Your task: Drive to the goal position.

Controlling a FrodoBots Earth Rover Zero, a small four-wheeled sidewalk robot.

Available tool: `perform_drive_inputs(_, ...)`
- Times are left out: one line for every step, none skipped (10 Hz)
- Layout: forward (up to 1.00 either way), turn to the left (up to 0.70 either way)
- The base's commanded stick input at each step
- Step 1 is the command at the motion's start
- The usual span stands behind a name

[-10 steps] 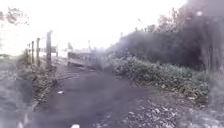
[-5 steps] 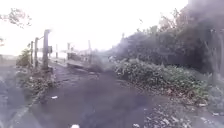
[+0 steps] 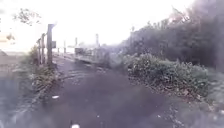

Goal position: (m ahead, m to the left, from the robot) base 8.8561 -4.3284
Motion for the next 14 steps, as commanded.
perform_drive_inputs(0.00,0.70)
perform_drive_inputs(0.00,0.70)
perform_drive_inputs(0.00,0.70)
perform_drive_inputs(0.00,0.70)
perform_drive_inputs(0.00,0.70)
perform_drive_inputs(0.00,0.70)
perform_drive_inputs(0.00,0.70)
perform_drive_inputs(0.00,0.70)
perform_drive_inputs(0.00,0.70)
perform_drive_inputs(0.32,0.45)
perform_drive_inputs(0.63,0.19)
perform_drive_inputs(0.70,0.04)
perform_drive_inputs(0.70,0.01)
perform_drive_inputs(0.70,0.00)
